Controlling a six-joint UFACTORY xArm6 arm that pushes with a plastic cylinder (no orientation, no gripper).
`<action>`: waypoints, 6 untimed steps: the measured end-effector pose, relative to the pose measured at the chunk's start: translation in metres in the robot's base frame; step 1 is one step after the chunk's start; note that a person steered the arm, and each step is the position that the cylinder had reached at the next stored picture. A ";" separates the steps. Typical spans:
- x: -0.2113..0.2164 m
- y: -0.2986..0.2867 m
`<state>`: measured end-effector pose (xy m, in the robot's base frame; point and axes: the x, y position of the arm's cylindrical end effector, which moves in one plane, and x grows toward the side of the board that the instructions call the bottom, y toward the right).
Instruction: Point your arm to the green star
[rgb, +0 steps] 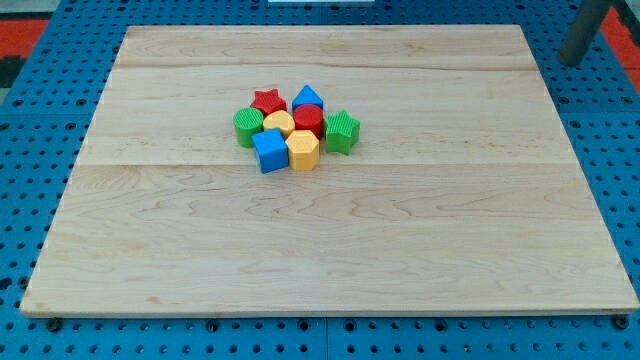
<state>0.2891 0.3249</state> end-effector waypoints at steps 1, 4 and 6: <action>0.053 -0.057; 0.084 -0.225; 0.109 -0.344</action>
